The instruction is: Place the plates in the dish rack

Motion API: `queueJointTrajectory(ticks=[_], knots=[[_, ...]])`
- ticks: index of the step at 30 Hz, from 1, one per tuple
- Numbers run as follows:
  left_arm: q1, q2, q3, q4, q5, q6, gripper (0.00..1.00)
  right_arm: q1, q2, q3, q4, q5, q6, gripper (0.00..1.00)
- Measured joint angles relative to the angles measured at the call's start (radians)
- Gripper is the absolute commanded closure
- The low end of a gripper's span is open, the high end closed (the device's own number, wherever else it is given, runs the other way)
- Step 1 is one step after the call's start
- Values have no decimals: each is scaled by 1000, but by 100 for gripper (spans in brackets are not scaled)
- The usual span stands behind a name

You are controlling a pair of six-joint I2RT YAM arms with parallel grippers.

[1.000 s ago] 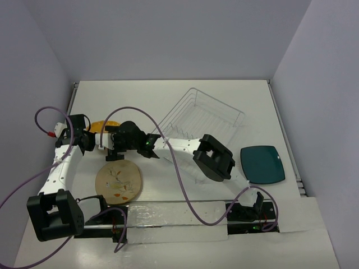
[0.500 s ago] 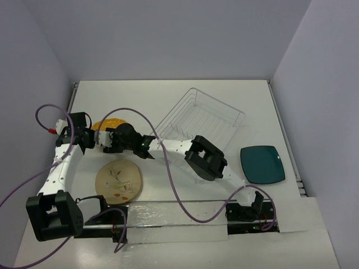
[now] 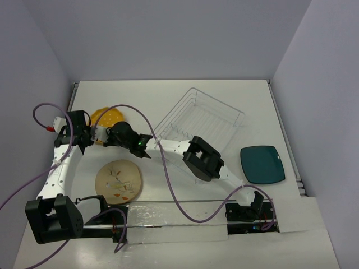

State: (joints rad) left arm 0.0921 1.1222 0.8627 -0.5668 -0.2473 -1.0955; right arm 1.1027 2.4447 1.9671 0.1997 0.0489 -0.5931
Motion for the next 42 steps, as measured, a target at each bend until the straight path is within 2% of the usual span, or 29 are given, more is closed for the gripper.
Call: queueJointTrajectory(ticks=[1, 2, 3, 4, 9, 13, 16, 19, 24, 28, 30, 35, 36, 37, 42], knots=[[0, 2, 0, -3, -5, -1, 46, 0, 0, 0, 1, 4, 4, 63], [0, 3, 0, -5, -7, -3, 46, 0, 0, 0, 0, 8, 6, 63], [0, 9, 0, -6, -10, -4, 42, -1, 0, 0, -1, 13, 14, 55], [0, 15, 0, -7, -10, -9, 42, -3, 0, 0, -4, 23, 24, 49], [8, 84, -4, 3, -10, -27, 40, -29, -9, -23, -15, 37, 82, 33], [15, 152, -8, 22, -12, -36, 34, -57, -16, -40, -21, 34, 124, 17], [15, 212, -8, 51, -20, -49, 34, -73, -22, -51, -24, 41, 145, 11], [16, 293, -8, 66, -26, -60, 35, -82, -37, -67, -28, 40, 161, 10], [16, 397, -7, 76, -30, -81, 43, -93, -87, -103, -27, 23, 181, 10], [17, 467, 5, 85, -35, -100, 60, -95, -136, -135, -17, 22, 181, 9], [17, 493, 31, 97, -38, -110, 64, -97, -153, -149, -10, 21, 181, 9], [20, 513, 52, 108, -50, -122, 88, -103, -167, -193, 17, 18, 180, 9], [21, 513, 53, 109, -54, -123, 96, -104, -167, -203, 20, 18, 179, 9], [21, 513, 54, 110, -56, -124, 99, -104, -167, -213, 19, 18, 178, 9], [19, 515, 59, 132, -47, -123, 100, -105, -170, -238, 23, -12, 150, 9]])
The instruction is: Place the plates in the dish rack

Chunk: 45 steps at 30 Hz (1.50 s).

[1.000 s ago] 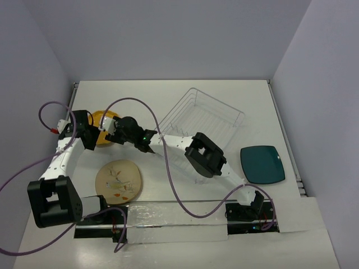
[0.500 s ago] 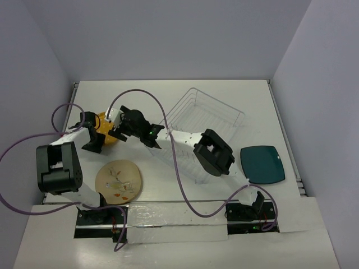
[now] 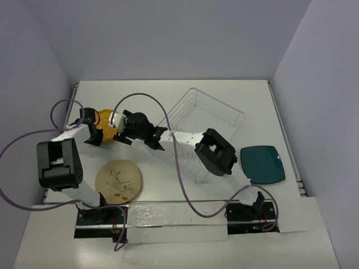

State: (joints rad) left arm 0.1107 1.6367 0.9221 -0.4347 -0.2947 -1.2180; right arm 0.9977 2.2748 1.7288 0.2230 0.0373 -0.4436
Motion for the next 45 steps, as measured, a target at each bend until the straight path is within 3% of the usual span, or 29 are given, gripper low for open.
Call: queueJointTrajectory(ticks=[5, 14, 29, 32, 35, 39, 42, 45], knots=[[-37, -15, 25, -40, -29, -14, 100, 3, -19, -60, -1, -90, -116, 9], [-142, -207, 19, -205, -42, 1, 100, 35, -19, -69, -28, -125, -273, 8], [-149, -371, -15, -306, -29, 21, 100, 82, 27, 8, -123, -90, -361, 9], [-149, -377, -15, -309, -14, 25, 100, 97, 27, 8, -149, -92, -370, 14], [-148, -378, -15, -305, -6, 29, 100, 108, 40, 8, -129, -62, -363, 36], [-141, -381, -23, -282, -9, 36, 100, 113, 72, 15, -70, 0, -357, 79], [-139, -406, -23, -239, -25, 53, 100, 121, 81, 21, -31, 31, -394, 97], [-137, -432, -21, -211, -33, 66, 99, 125, 83, 24, 0, 53, -392, 100]])
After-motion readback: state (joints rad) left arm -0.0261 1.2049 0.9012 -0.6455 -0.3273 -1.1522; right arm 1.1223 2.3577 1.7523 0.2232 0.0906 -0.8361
